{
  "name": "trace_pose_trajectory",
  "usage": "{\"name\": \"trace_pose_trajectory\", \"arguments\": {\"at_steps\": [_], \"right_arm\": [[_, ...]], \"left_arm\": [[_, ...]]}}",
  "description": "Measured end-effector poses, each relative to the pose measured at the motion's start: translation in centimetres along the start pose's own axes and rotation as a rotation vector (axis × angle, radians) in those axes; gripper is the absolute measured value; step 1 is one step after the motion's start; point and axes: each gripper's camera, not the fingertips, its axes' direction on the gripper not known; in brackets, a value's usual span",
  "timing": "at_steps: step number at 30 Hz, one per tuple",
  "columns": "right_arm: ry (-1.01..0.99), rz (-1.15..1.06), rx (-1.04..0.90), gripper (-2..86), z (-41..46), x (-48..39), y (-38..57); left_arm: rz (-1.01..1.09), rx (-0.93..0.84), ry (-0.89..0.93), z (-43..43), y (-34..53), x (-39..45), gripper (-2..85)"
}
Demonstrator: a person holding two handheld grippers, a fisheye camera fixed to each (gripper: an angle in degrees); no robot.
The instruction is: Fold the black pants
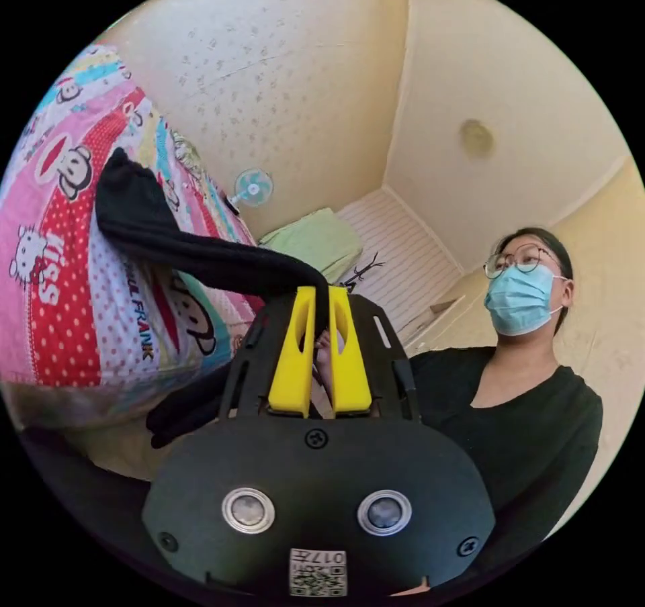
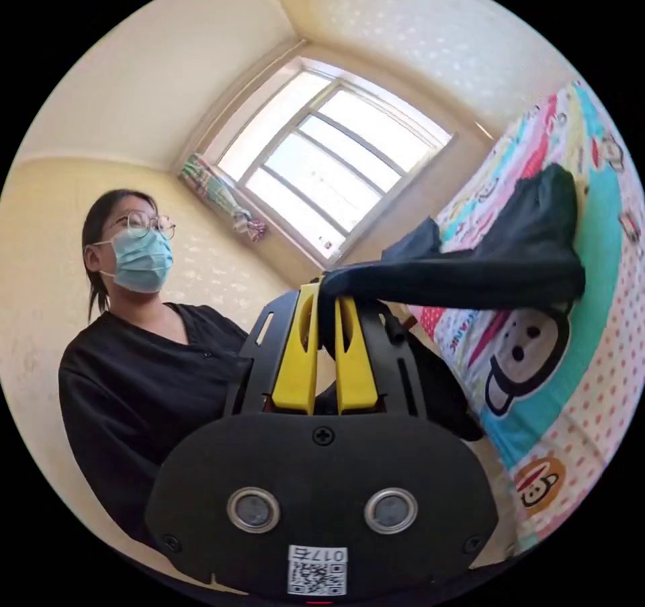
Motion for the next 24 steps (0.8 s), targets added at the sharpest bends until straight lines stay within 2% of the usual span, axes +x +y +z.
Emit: {"name": "trace_pose_trajectory", "arguments": {"at_steps": [4,8,12,14,17,19,21,24], "right_arm": [[0.065,-0.218,-0.024,0.1,-1.0,-9.7,-5.4],[0.095,-0.440,0.023,0.1,-2.8,-20.0,-10.7],[0.176,-0.531,0.070,0.1,-4.0,-26.7,-15.1],[0.244,-0.505,0.081,0.2,-4.4,-27.5,-17.0],[0.351,-0.411,0.082,0.2,-5.4,-24.9,-20.4],[0.357,-0.311,0.083,0.2,-6.7,-20.7,-22.2],[0.340,-0.185,0.078,0.2,-8.4,-13.8,-24.1],[0.388,-0.004,0.042,0.2,-9.8,-4.4,-26.9]], "left_arm": [[0.242,0.077,-0.024,1.3,-3.2,11.2,4.0],[0.423,0.163,0.050,3.3,-5.5,20.4,3.7],[0.446,0.229,0.037,5.5,-7.8,24.9,3.7],[0.426,0.257,-0.029,7.3,-9.8,25.4,3.6],[0.339,0.261,-0.136,10.6,-13.1,22.0,3.6],[0.235,0.242,-0.129,12.6,-15.0,17.5,3.6],[0.154,0.225,-0.122,14.6,-16.8,12.5,3.6],[0.118,0.201,-0.256,18.4,-20.0,5.6,3.7]]}}
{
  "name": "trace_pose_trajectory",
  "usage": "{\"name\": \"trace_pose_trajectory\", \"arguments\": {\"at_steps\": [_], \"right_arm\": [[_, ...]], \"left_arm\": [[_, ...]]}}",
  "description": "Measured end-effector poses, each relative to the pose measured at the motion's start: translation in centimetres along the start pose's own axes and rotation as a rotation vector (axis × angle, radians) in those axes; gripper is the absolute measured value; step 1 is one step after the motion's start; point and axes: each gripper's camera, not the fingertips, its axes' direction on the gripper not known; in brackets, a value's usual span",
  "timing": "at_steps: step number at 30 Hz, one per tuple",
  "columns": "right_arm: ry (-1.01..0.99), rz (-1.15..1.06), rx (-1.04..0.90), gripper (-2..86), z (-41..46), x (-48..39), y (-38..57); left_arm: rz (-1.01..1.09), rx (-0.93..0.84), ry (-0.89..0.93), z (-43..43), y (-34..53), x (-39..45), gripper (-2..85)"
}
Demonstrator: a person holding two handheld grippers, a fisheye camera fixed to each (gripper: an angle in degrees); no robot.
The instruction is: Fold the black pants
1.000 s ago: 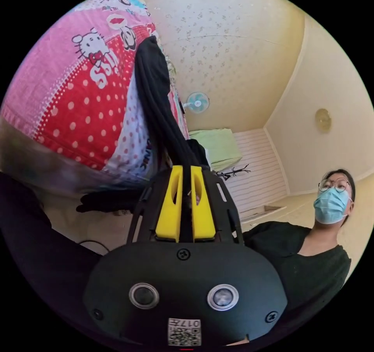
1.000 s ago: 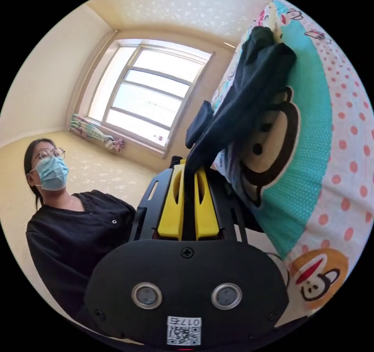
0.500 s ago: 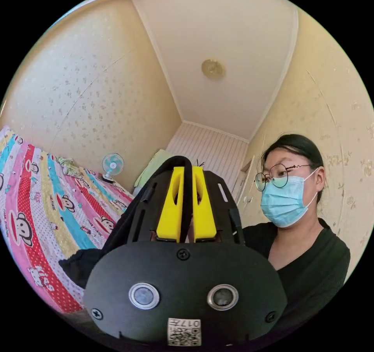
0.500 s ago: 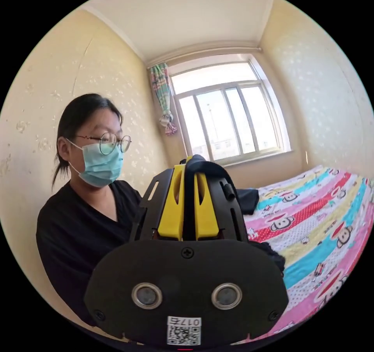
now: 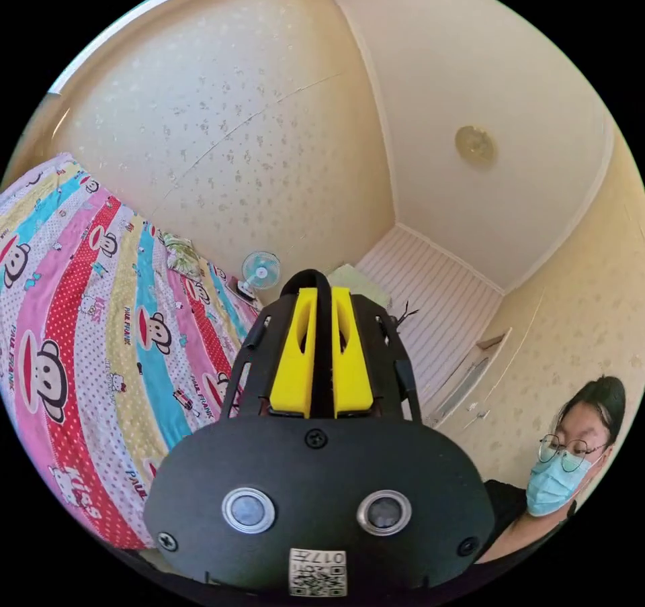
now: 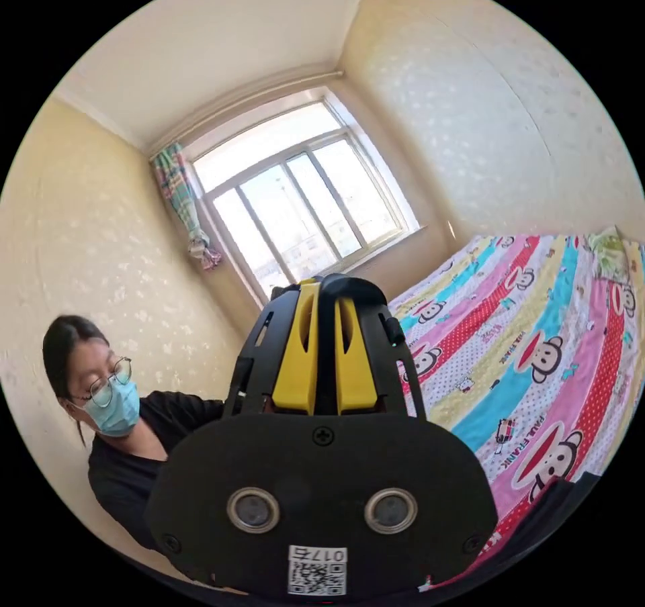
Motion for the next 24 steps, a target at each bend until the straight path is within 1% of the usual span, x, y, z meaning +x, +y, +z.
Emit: {"name": "trace_pose_trajectory", "arguments": {"at_steps": [1,3,4,6,7,10,12,13,15,17,18,20,21,23,24], "right_arm": [[0.030,0.035,-0.009,0.2,0.5,1.6,-0.6],[0.124,0.108,0.010,0.2,1.9,6.1,-1.7],[0.145,0.107,0.015,0.2,2.2,6.8,-1.7],[0.243,0.123,-0.013,0.2,3.6,8.9,-0.2],[0.254,0.112,-0.027,0.2,4.1,9.4,0.5],[0.261,0.100,-0.094,0.2,6.0,11.6,6.6],[0.215,0.130,-0.136,0.5,6.9,13.4,13.3],[0.195,0.137,-0.141,0.6,7.0,13.7,15.1],[0.126,0.208,-0.162,1.1,7.3,15.0,22.1],[0.110,0.267,-0.185,2.0,7.7,15.6,26.7],[0.104,0.304,-0.192,3.1,7.9,16.0,29.3],[0.092,0.364,-0.198,5.7,7.8,16.7,31.9],[0.054,0.408,-0.147,7.5,7.0,17.1,32.9],[0.002,0.466,-0.056,10.0,5.2,17.9,33.5],[0.007,0.511,-0.024,11.9,4.1,18.6,33.4]], "left_arm": [[0.051,-0.033,-0.076,2.8,-0.9,-1.6,3.7],[0.044,-0.069,-0.114,5.9,-1.7,-3.8,3.6],[0.033,-0.085,-0.116,7.5,-1.6,-5.1,3.7],[0.034,-0.145,-0.176,9.6,-0.5,-6.9,3.7],[0.059,-0.181,-0.223,10.6,0.9,-8.0,3.8],[0.100,-0.300,-0.291,12.2,6.6,-11.0,3.9],[0.106,-0.359,-0.274,12.2,10.9,-12.5,3.9],[0.104,-0.388,-0.254,11.9,13.9,-13.3,3.9],[0.087,-0.435,-0.223,11.4,18.0,-14.1,3.9],[0.030,-0.511,-0.219,11.0,22.9,-15.2,4.4],[0.012,-0.529,-0.222,10.9,24.0,-15.5,4.6],[-0.099,-0.565,-0.238,10.0,26.6,-17.3,7.1],[-0.145,-0.564,-0.229,9.6,26.8,-17.9,8.1],[-0.335,-0.494,-0.101,7.5,26.0,-20.5,12.9],[-0.378,-0.472,-0.079,7.0,25.6,-21.2,14.5]]}}
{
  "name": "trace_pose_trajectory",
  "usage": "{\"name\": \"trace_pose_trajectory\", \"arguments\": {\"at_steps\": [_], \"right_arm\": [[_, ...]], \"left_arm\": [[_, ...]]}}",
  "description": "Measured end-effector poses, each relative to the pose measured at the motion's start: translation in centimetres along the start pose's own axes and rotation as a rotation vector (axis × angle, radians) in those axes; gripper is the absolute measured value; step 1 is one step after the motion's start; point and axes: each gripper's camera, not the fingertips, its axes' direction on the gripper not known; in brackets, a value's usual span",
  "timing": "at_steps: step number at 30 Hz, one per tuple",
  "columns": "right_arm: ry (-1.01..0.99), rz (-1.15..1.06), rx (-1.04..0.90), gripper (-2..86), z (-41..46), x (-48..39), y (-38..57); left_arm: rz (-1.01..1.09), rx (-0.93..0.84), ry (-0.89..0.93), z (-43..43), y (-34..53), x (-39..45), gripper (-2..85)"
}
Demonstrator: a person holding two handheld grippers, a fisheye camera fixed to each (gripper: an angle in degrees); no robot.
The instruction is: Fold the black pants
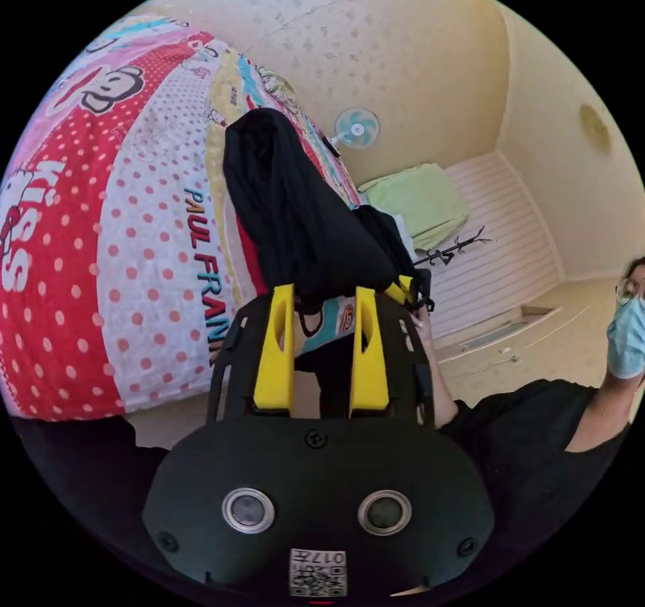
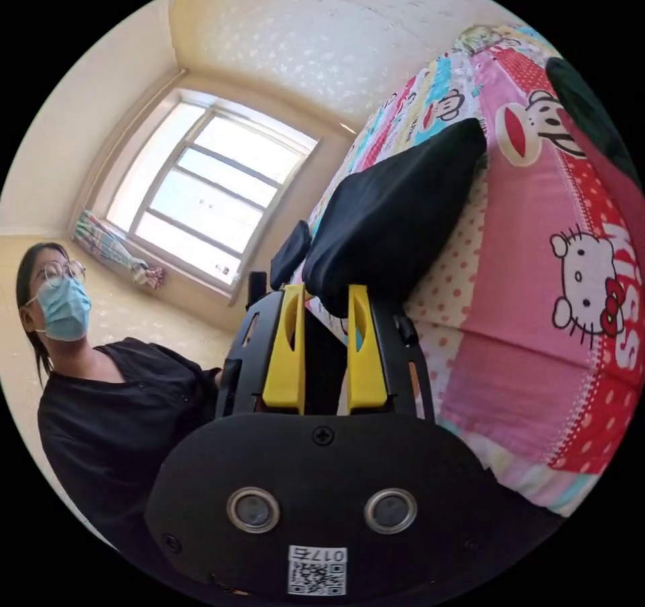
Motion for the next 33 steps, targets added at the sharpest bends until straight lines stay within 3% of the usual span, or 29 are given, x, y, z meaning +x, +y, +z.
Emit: {"name": "trace_pose_trajectory", "arguments": {"at_steps": [4,6,11,15,19,22,25,29,33], "right_arm": [[0.118,0.083,0.005,19.0,-1.7,1.7,-3.0],[0.059,0.133,-0.022,24.9,-1.3,3.6,-5.4],[-0.065,0.225,-0.105,28.6,2.6,6.9,-8.8],[-0.121,0.282,-0.096,26.6,6.4,7.8,-10.3],[-0.051,0.324,-0.107,19.8,7.8,8.8,-11.3],[-0.063,0.278,-0.146,16.2,8.0,8.2,-11.2],[-0.041,0.220,-0.189,14.4,8.0,4.8,-10.2],[-0.012,-0.001,-0.274,13.3,8.5,-4.2,-9.4],[-0.024,-0.201,-0.354,13.0,12.8,-12.4,-12.9]], "left_arm": [[-0.136,0.028,0.078,-2.6,-5.0,-3.1,20.6],[-0.147,0.016,0.101,-2.7,-7.7,-3.3,22.6],[-0.191,-0.081,0.046,-0.2,-14.5,-2.4,23.1],[-0.247,-0.103,0.066,1.6,-16.7,-2.0,23.1],[-0.259,-0.077,-0.050,1.3,-18.5,-0.7,19.9],[-0.251,-0.031,-0.044,0.0,-18.2,0.1,16.7],[-0.276,0.000,0.073,-2.6,-16.3,1.0,14.2],[-0.248,0.076,0.215,-8.9,-13.7,4.3,12.8],[-0.189,0.221,0.186,-17.3,-14.2,7.3,12.7]]}}
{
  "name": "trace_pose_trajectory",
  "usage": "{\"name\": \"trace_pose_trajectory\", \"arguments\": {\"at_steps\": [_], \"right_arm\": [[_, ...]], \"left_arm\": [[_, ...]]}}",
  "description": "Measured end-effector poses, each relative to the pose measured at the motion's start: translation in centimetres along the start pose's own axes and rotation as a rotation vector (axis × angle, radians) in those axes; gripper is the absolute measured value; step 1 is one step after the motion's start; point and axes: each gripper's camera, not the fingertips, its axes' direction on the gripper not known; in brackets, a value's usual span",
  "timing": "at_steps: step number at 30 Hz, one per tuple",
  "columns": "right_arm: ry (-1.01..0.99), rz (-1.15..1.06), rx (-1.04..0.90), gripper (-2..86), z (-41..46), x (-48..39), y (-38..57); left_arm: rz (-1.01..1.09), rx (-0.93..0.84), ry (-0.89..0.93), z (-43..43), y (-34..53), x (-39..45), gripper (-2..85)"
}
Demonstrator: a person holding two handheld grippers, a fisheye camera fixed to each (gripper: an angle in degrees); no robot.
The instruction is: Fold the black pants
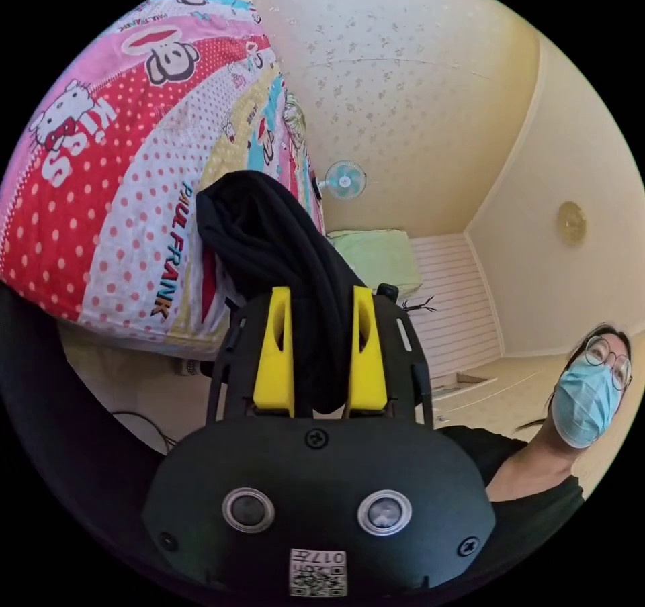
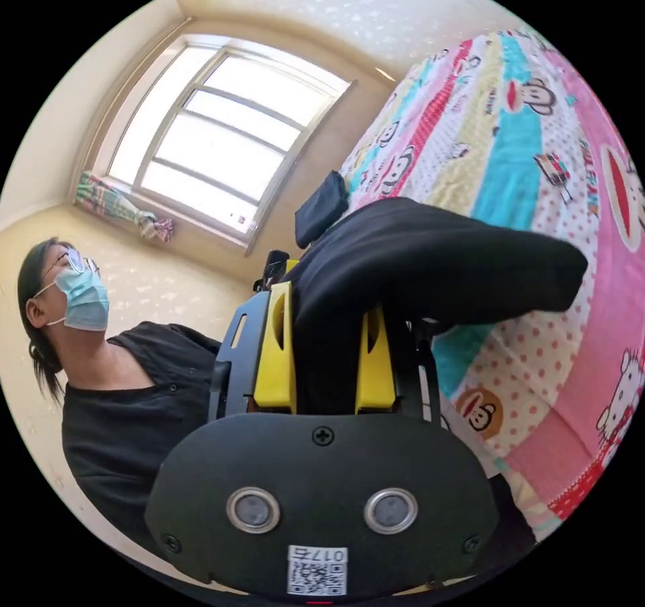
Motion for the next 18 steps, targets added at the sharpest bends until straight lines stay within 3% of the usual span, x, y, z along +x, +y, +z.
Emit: {"name": "trace_pose_trajectory", "arguments": {"at_steps": [7,12,14,18], "right_arm": [[-0.131,-0.313,-0.114,13.0,10.2,-8.4,-19.5],[-0.174,-0.512,-0.229,13.9,23.6,-15.0,-36.2],[-0.128,-0.413,-0.294,14.3,29.2,-13.6,-40.4],[0.071,-0.205,-0.433,12.8,37.8,-5.5,-40.8]], "left_arm": [[0.228,0.396,-0.147,-21.6,-8.7,9.7,12.6],[0.348,0.705,-0.434,-36.8,-14.9,14.2,13.5],[0.186,0.773,-0.550,-43.0,-19.2,10.2,15.2],[-0.177,0.687,-0.637,-49.5,-21.4,-2.4,16.2]]}}
